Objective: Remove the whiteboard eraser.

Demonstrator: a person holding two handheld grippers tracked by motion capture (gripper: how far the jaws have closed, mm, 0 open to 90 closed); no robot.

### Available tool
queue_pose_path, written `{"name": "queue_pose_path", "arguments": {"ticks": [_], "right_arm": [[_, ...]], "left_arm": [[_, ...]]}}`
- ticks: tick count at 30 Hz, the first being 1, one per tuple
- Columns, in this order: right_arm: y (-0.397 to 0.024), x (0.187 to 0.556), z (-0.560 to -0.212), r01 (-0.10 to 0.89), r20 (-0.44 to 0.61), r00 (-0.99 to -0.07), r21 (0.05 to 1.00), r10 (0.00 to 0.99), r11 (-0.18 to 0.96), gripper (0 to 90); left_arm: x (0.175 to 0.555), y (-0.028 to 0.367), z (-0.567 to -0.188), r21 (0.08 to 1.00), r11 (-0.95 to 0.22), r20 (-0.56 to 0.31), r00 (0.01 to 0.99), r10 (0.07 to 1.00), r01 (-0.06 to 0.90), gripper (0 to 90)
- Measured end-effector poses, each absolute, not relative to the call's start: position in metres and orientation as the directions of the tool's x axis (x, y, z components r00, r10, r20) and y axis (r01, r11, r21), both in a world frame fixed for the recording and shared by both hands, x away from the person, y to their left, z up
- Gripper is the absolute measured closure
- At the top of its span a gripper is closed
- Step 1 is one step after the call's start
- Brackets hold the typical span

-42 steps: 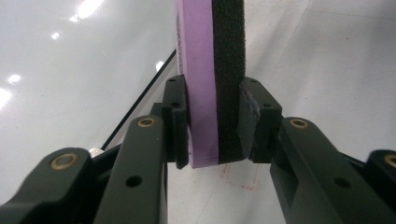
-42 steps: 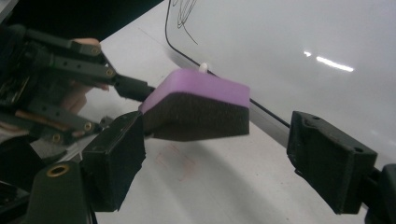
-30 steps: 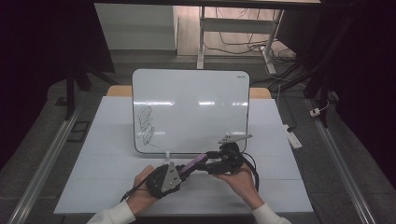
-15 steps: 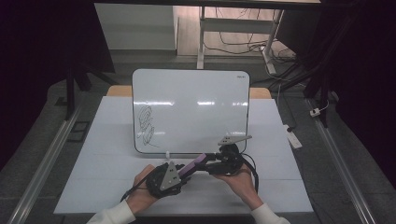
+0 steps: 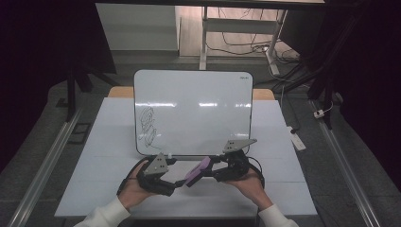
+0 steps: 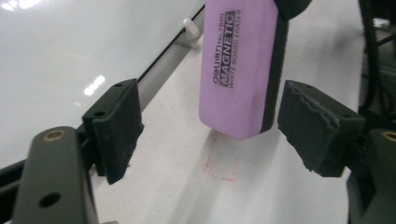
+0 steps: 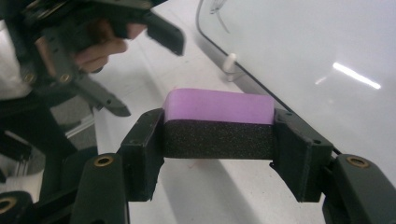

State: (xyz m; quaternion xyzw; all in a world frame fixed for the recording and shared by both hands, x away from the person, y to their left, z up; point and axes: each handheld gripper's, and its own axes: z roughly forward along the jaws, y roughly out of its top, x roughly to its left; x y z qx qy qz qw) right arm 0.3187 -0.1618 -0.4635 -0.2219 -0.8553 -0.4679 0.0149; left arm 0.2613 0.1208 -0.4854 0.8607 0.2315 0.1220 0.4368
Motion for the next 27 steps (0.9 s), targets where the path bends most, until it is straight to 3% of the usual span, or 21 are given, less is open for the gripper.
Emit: {"name": "queue_pose_path", "arguments": {"ticks": [8, 19, 27], "right_arm": [[-0.157, 0.311, -0.462, 0.261, 0.152, -0.957, 0.816, 0.245, 0.515, 38.4], [-0.153, 0.305, -0.462, 0.187, 0.122, -0.980, 0.825, 0.156, 0.533, 38.4], [-0.150, 0.301, -0.462, 0.160, 0.116, -0.986, 0.829, 0.116, 0.536, 38.4]], "left_arm": [[0.270, 0.117, -0.488, 0.805, -0.518, -0.071, 0.914, 0.399, 0.289, 20.2], [0.279, 0.102, -0.491, 0.794, -0.554, -0.127, 0.960, 0.250, 0.250, 20.0], [0.282, 0.098, -0.495, 0.792, -0.554, -0.171, 0.964, 0.202, 0.257, 27.3]]}}
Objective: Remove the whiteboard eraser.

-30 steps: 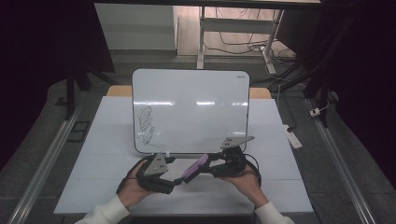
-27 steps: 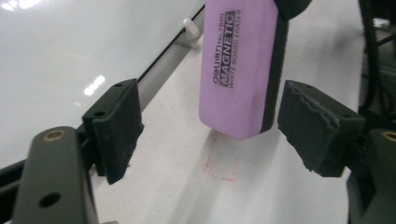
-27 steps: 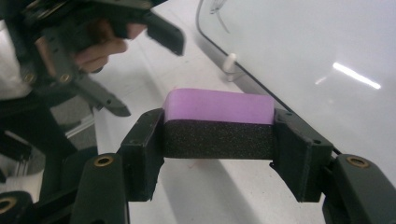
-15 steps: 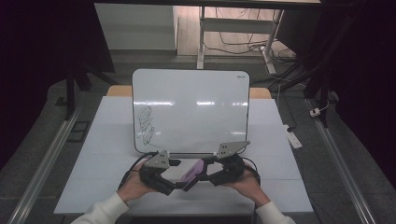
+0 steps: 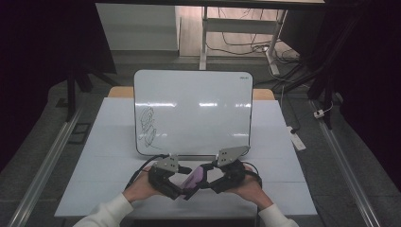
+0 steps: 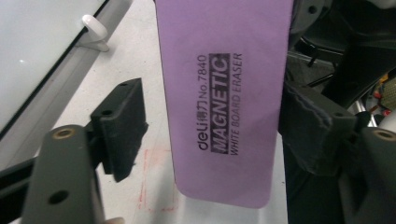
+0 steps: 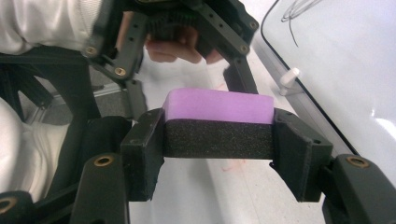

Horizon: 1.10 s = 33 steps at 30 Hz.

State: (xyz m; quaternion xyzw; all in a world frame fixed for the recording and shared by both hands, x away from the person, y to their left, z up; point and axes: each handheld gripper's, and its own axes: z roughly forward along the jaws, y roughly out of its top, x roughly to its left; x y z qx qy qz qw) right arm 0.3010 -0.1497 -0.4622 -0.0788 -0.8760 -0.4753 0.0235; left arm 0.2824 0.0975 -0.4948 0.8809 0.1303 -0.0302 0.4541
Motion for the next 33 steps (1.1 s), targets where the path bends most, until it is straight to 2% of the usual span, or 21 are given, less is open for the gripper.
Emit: {"name": "queue_pose_path", "arguments": {"ticks": [6, 16, 18, 22, 23, 26, 27, 30, 31, 33], "right_arm": [[-0.150, 0.299, -0.462, 0.130, 0.100, -0.991, 0.841, 0.086, 0.525, 38.5], [-0.149, 0.299, -0.462, 0.134, 0.098, -0.990, 0.851, 0.096, 0.509, 35.7], [-0.150, 0.299, -0.461, 0.146, 0.094, -0.987, 0.862, 0.130, 0.485, 28.6], [-0.159, 0.303, -0.457, 0.185, 0.103, -0.972, 0.886, 0.210, 0.425, 22.8], [-0.165, 0.304, -0.456, 0.201, 0.099, -0.961, 0.892, 0.258, 0.406, 21.9], [-0.172, 0.304, -0.457, 0.204, 0.086, -0.951, 0.895, 0.296, 0.398, 21.8], [-0.182, 0.305, -0.461, 0.218, 0.072, -0.933, 0.893, 0.353, 0.395, 21.8], [-0.191, 0.305, -0.465, 0.234, 0.069, -0.917, 0.892, 0.394, 0.388, 21.8], [-0.202, 0.304, -0.470, 0.247, 0.047, -0.891, 0.886, 0.452, 0.393, 21.9], [-0.215, 0.302, -0.475, 0.261, 0.037, -0.864, 0.886, 0.502, 0.383, 22.5]], "left_arm": [[0.284, 0.096, -0.497, 0.794, -0.549, -0.220, 0.965, 0.142, 0.262, 37.3], [0.286, 0.099, -0.496, 0.791, -0.541, -0.238, 0.958, 0.159, 0.287, 40.3], [0.286, 0.101, -0.495, 0.790, -0.539, -0.229, 0.957, 0.180, 0.290, 40.3], [0.289, 0.106, -0.493, 0.786, -0.533, -0.209, 0.947, 0.244, 0.311, 40.5], [0.289, 0.107, -0.492, 0.782, -0.536, -0.202, 0.943, 0.266, 0.318, 40.5], [0.289, 0.112, -0.490, 0.768, -0.541, -0.179, 0.925, 0.334, 0.344, 40.5], [0.289, 0.113, -0.490, 0.762, -0.543, -0.169, 0.919, 0.357, 0.351, 40.5], [0.288, 0.119, -0.486, 0.754, -0.545, -0.140, 0.901, 0.410, 0.365, 40.5], [0.287, 0.121, -0.485, 0.753, -0.548, -0.125, 0.896, 0.426, 0.366, 40.5], [0.285, 0.126, -0.481, 0.760, -0.532, -0.118, 0.884, 0.452, 0.374, 40.5]]}}
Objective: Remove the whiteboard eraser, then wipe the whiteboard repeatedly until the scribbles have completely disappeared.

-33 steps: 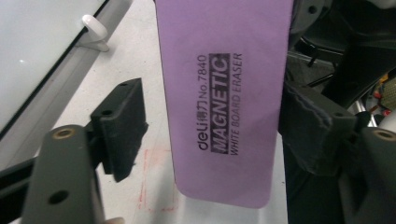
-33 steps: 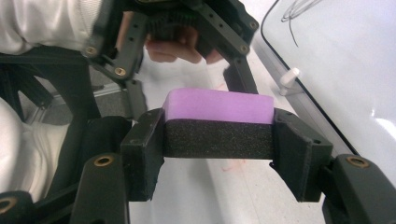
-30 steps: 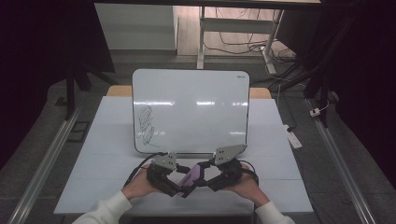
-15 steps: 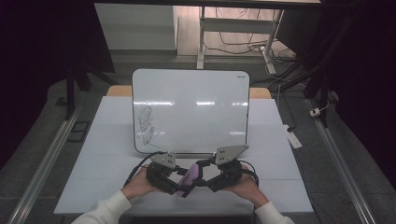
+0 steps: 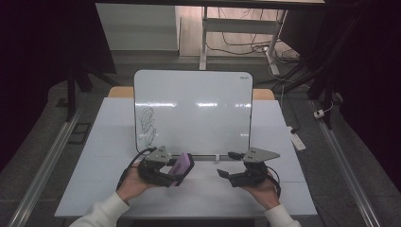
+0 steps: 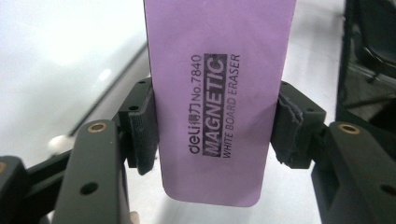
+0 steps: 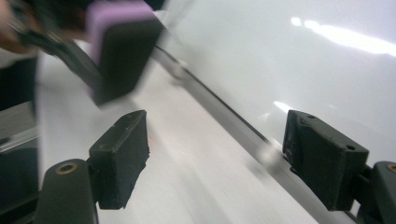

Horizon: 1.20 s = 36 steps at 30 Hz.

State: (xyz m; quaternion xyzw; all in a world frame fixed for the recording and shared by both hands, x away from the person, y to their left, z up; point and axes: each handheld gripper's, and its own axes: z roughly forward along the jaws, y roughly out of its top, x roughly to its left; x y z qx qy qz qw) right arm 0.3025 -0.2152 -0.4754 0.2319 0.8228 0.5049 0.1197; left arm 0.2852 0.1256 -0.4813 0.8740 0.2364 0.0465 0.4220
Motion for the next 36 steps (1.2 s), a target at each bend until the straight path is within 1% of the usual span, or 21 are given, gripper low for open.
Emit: {"name": "queue_pose_path", "arguments": {"ticks": [1, 2, 4, 7, 8, 10, 17, 28, 36], "right_arm": [[-0.215, 0.302, -0.475, 0.261, 0.037, -0.864, 0.886, 0.502, 0.383, 22.5], [-0.229, 0.300, -0.481, 0.275, 0.022, -0.832, 0.884, 0.554, 0.379, 22.7], [-0.239, 0.298, -0.484, 0.282, 0.009, -0.811, 0.882, 0.585, 0.378, 22.8], [-0.249, 0.298, -0.488, 0.287, -0.008, -0.796, 0.875, 0.605, 0.390, 22.8], [-0.255, 0.297, -0.491, 0.290, -0.031, -0.779, 0.867, 0.626, 0.404, 22.8], [-0.262, 0.298, -0.495, 0.309, -0.013, -0.770, 0.867, 0.637, 0.391, 22.8], [-0.273, 0.299, -0.498, 0.329, -0.013, -0.738, 0.866, 0.675, 0.377, 23.0], [-0.286, 0.305, -0.499, 0.344, -0.025, -0.699, 0.864, 0.715, 0.367, 23.3], [-0.287, 0.306, -0.500, 0.350, -0.025, -0.692, 0.863, 0.722, 0.366, 23.8]], "left_arm": [[0.285, 0.128, -0.479, 0.760, -0.530, -0.109, 0.877, 0.467, 0.376, 40.5], [0.284, 0.131, -0.477, 0.765, -0.519, -0.103, 0.868, 0.486, 0.382, 40.5], [0.284, 0.136, -0.474, 0.772, -0.506, -0.101, 0.859, 0.501, 0.386, 40.5], [0.283, 0.143, -0.471, 0.780, -0.488, -0.091, 0.843, 0.530, 0.391, 40.4], [0.282, 0.145, -0.469, 0.785, -0.480, -0.088, 0.837, 0.540, 0.392, 40.5], [0.282, 0.150, -0.467, 0.790, -0.470, -0.081, 0.827, 0.556, 0.393, 40.4], [0.279, 0.169, -0.455, 0.804, -0.448, -0.053, 0.797, 0.601, 0.391, 40.5], [0.280, 0.205, -0.435, 0.835, -0.368, -0.025, 0.696, 0.718, 0.410, 40.4], [0.284, 0.216, -0.432, 0.835, -0.348, -0.016, 0.652, 0.758, 0.425, 40.4]]}}
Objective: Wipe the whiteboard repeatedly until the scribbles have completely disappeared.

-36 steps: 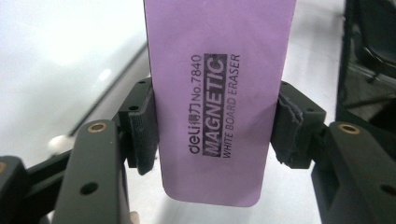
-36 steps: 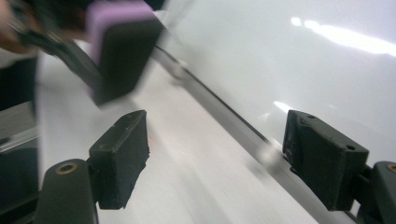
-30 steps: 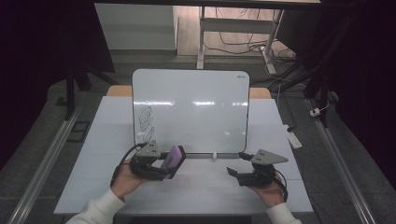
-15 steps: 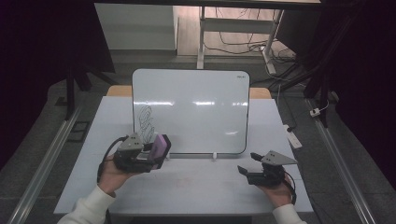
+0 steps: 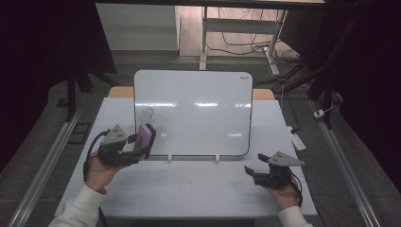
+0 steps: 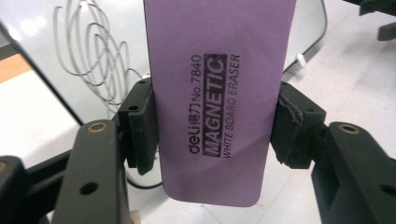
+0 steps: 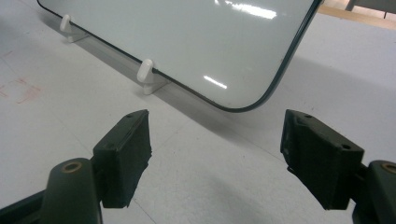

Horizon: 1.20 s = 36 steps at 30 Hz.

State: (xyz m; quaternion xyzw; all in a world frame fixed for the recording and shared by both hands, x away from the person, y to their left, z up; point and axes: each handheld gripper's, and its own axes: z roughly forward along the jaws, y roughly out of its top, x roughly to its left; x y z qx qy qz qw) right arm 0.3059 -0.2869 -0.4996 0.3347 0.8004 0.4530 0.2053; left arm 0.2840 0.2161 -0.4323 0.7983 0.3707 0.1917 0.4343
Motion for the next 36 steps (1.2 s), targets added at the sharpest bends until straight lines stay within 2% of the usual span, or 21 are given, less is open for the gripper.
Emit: {"name": "queue_pose_path", "arguments": {"ticks": [8, 17, 25, 36], "right_arm": [[-0.283, 0.307, -0.503, 0.356, -0.029, -0.702, 0.851, 0.712, 0.386, 23.8], [-0.281, 0.306, -0.503, 0.356, -0.030, -0.707, 0.848, 0.707, 0.392, 23.7], [-0.281, 0.307, -0.505, 0.362, -0.018, -0.710, 0.848, 0.704, 0.388, 23.7], [-0.282, 0.307, -0.505, 0.361, -0.020, -0.710, 0.848, 0.704, 0.388, 23.7]], "left_arm": [[0.295, 0.224, -0.434, 0.831, -0.324, -0.002, 0.586, 0.811, 0.452, 40.4], [0.330, 0.233, -0.417, 0.830, -0.311, 0.040, 0.507, 0.861, 0.463, 40.4], [0.362, 0.229, -0.396, 0.826, -0.332, 0.080, 0.489, 0.869, 0.456, 40.4], [0.390, 0.213, -0.392, 0.787, -0.386, 0.126, 0.486, 0.865, 0.482, 40.4]]}}
